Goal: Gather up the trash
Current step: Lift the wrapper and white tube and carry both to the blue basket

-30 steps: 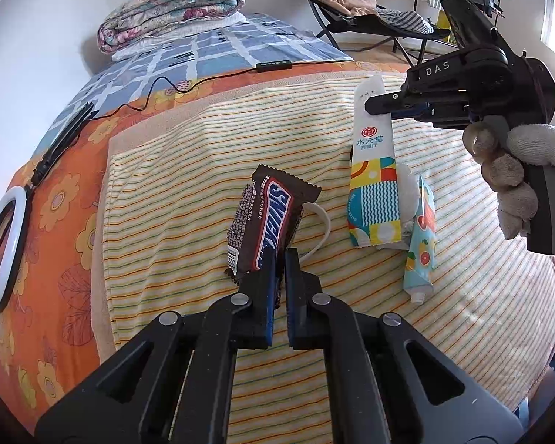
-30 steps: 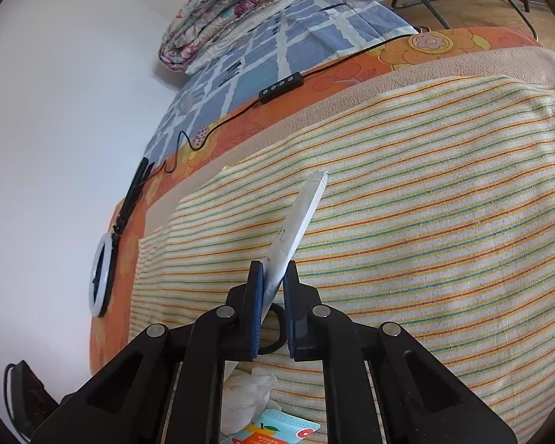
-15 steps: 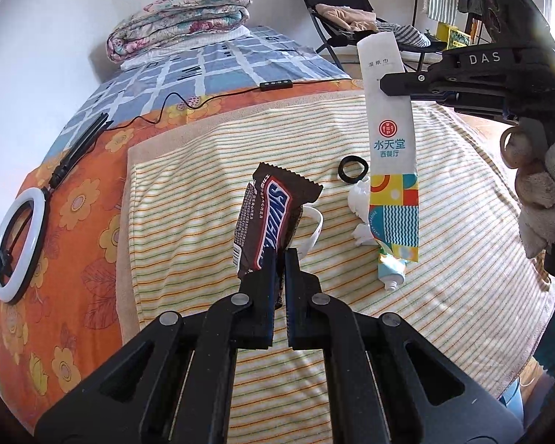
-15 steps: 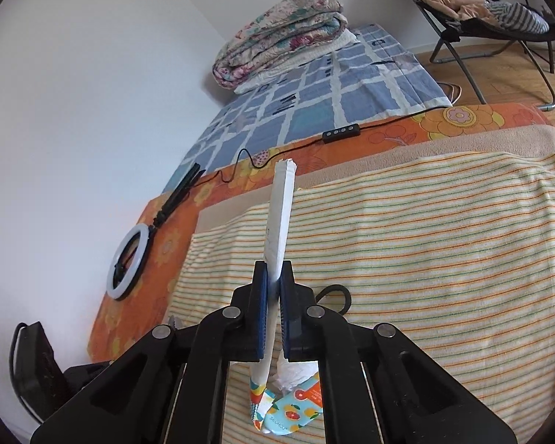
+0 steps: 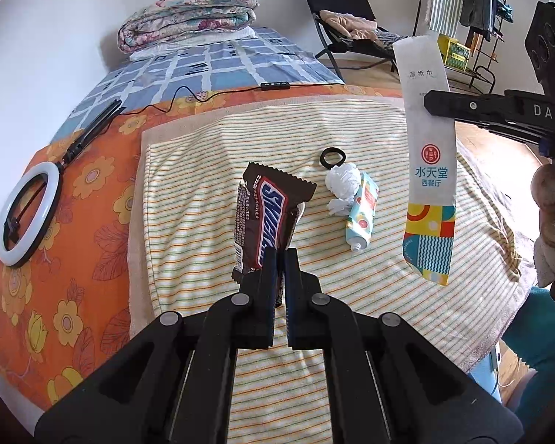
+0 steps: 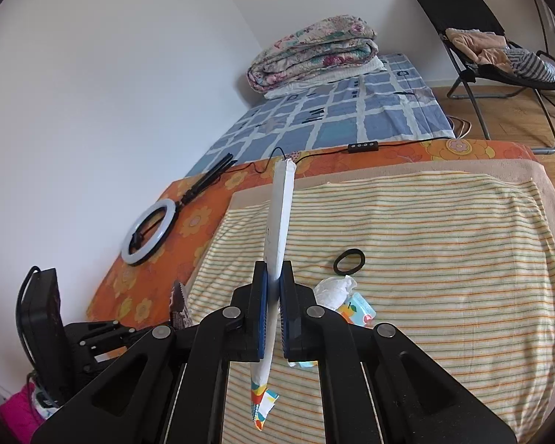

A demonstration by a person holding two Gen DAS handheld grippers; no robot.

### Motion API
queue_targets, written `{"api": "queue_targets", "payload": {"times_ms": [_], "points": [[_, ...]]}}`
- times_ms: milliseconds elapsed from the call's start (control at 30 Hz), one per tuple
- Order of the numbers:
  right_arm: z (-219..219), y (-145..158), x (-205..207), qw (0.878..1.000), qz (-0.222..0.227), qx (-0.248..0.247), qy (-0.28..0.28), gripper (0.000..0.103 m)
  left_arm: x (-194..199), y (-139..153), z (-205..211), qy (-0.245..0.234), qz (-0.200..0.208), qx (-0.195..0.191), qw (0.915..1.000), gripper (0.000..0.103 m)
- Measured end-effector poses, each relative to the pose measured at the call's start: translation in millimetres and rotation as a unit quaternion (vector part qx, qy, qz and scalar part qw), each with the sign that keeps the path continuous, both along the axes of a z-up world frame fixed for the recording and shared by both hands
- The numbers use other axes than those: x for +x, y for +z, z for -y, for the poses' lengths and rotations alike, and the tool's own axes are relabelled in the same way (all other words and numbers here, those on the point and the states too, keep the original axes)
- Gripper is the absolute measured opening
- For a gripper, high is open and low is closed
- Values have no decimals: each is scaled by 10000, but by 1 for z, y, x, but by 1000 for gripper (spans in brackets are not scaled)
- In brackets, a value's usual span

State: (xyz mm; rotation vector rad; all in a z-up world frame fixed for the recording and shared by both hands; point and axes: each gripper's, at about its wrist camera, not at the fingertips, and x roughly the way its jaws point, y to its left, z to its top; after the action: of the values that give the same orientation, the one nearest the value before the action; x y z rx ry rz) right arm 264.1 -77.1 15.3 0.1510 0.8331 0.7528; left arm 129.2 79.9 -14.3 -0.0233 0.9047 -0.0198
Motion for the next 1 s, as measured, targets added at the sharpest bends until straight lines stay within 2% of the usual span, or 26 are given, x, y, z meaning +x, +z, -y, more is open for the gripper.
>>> {"api": "queue_targets", "payload": {"times_ms": [200, 367, 567, 733, 1000], "points": [[17, 2, -41, 9998, 45, -147, 126, 5, -34, 11, 27, -176, 18, 14, 9998, 2], [33, 3, -80, 9988, 271, -357, 201, 5, -63, 16, 55, -394, 76, 50, 9992, 2], [53, 0, -114, 9990, 178, -358, 203, 5, -96, 20, 80, -478, 129, -205, 9986, 2], [64, -5, -143, 9983, 187, -481, 254, 5, -121, 12, 91, -447, 74, -436, 9980, 2], [79, -21, -181, 9976, 94, -612, 305, 5, -159, -15, 109, -484, -180, -551, 9971, 2]]}}
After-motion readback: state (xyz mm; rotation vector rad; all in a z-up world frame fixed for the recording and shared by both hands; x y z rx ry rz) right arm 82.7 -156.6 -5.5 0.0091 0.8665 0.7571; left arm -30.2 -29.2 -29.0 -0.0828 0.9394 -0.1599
